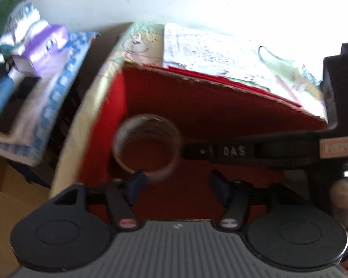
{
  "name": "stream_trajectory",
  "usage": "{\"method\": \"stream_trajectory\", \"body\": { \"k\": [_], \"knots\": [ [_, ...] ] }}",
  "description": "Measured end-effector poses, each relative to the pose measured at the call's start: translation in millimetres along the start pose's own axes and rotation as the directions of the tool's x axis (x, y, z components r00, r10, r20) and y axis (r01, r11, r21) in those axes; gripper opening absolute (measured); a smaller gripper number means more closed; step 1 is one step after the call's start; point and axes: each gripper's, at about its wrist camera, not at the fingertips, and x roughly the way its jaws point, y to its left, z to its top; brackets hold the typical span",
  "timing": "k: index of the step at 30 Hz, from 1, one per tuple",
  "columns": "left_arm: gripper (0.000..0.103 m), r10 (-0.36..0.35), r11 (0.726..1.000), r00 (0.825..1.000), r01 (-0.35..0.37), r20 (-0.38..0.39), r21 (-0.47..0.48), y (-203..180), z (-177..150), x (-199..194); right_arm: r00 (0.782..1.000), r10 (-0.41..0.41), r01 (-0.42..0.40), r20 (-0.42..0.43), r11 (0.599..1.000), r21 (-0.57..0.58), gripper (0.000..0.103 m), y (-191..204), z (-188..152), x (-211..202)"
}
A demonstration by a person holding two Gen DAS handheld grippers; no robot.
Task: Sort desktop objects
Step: 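Move the right gripper back out to the pinecone beside the snack box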
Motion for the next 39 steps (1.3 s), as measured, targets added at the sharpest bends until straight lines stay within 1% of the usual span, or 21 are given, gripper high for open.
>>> {"method": "stream_trajectory", "body": {
  "k": [3,5,6,7,8,9,10,12,14,15,17,18,19,22,24,25,28,31,32,35,39],
  "knots": [
    [0.092,-0.093,0.993,0.995,0.095,0.026,-0.075,4.7,-4.8,-4.8,0.999,0.037,-0.038,0.014,0.997,0.065,0.004,-11.2,2.0,-0.9],
    [0.098,-0.109,0.990,0.992,0.114,0.058,-0.089,1.8,-8.2,-8.5,0.999,0.010,-0.013,0.051,0.998,0.058,0.006,-8.5,-0.2,-8.2],
    [0.099,-0.095,0.992,0.993,0.100,0.069,-0.079,-2.7,-9.7,-10.1,0.997,-0.026,0.024,0.071,0.999,0.034,0.007,-2.3,-1.8,-12.7],
    [0.098,-0.059,0.996,0.995,0.064,0.082,-0.058,-7.3,-11.2,-11.5,0.994,-0.062,0.061,0.089,0.998,0.009,0.009,3.2,-3.7,-18.6],
    [0.095,-0.028,0.999,0.994,0.032,0.101,-0.035,-11.8,-13.0,-14.4,0.991,-0.077,0.078,0.106,0.997,-0.007,0.010,9.1,-6.6,-26.0],
    [0.090,-0.015,1.000,0.993,0.017,0.116,-0.017,-15.0,-15.5,-17.8,0.990,-0.070,0.072,0.121,0.997,-0.017,0.011,13.4,-8.9,-33.7],
    [0.088,-0.028,0.999,0.993,0.030,0.118,-0.011,-15.7,-17.2,-21.1,0.989,-0.054,0.058,0.140,0.998,-0.022,0.012,15.6,-11.5,-41.6],
    [0.085,-0.099,0.994,0.989,0.103,0.106,-0.038,-11.0,-19.6,-28.3,0.980,-0.032,0.038,0.195,0.999,-0.030,0.014,17.4,-22.4,-60.0],
    [0.085,-0.172,0.980,0.980,0.180,0.097,-0.083,-4.1,-23.8,-35.6,0.966,-0.013,0.016,0.259,1.000,-0.010,0.015,15.2,-35.0,-83.3],
    [0.084,-0.219,0.968,0.972,0.227,0.088,-0.104,0.0,-26.6,-39.0,0.957,0.003,-0.006,0.290,1.000,0.011,0.015,13.8,-41.0,-92.5],
    [0.084,-0.333,0.930,0.941,0.338,0.058,-0.143,6.0,-31.8,-42.8,0.937,0.037,-0.057,0.348,0.997,0.045,0.015,8.7,-56.4,-112.4],
    [0.084,-0.371,0.914,0.927,0.374,0.049,-0.156,7.8,-35.0,-45.7,0.927,0.045,-0.071,0.373,0.996,0.056,0.015,7.6,-64.2,-121.7],
    [0.084,-0.390,0.908,0.920,0.393,0.046,-0.146,7.3,-39.0,-50.2,0.917,0.045,-0.075,0.396,0.995,0.061,0.015,7.2,-71.8,-129.8],
    [0.083,-0.388,0.917,0.921,0.390,0.047,-0.079,-0.2,-53.8,-65.8,0.896,0.017,-0.049,0.443,0.997,0.062,0.015,10.1,-97.9,-150.0],
    [0.076,-0.322,0.946,0.942,0.323,0.091,-0.005,-7.4,-65.5,-80.4,0.891,-0.013,-0.020,0.454,0.997,0.069,0.015,12.3,-117.0,-158.9],
    [0.076,-0.298,0.955,0.950,0.297,0.097,0.026,-10.9,-70.3,-86.8,0.889,-0.030,-0.003,0.458,0.997,0.071,0.015,13.1,-126.9,-162.5],
    [0.076,-0.276,0.960,0.947,0.262,0.162,0.099,-14.2,-87.7,-109.4,0.881,-0.075,0.040,0.467,0.996,0.084,0.015,15.2,-155.1,-174.7],
    [0.081,-0.227,0.966,0.950,0.192,0.216,0.171,-18.1,-99.7,-122.8,0.879,-0.118,0.064,0.462,0.989,0.130,0.015,12.1,-178.0,-178.6],
    [0.082,-0.224,0.965,0.951,0.186,0.215,0.183,-16.7,-101.8,-124.1,0.880,-0.130,0.069,0.457,0.987,0.147,0.015,10.5,-184.3,-178.8],
    [0.082,-0.227,0.962,0.959,0.193,0.167,0.195,-14.0,-108.9,-114.9,0.887,-0.180,0.106,0.425,0.975,0.194,0.015,8.1,-202.8,-175.2],
    [0.082,-0.234,0.958,0.966,0.211,0.106,0.195,-8.9,-124.2,-101.7,0.897,-0.247,0.188,0.366,0.964,0.190,0.015,10.7,-228.4,-168.6]
  ]
}}
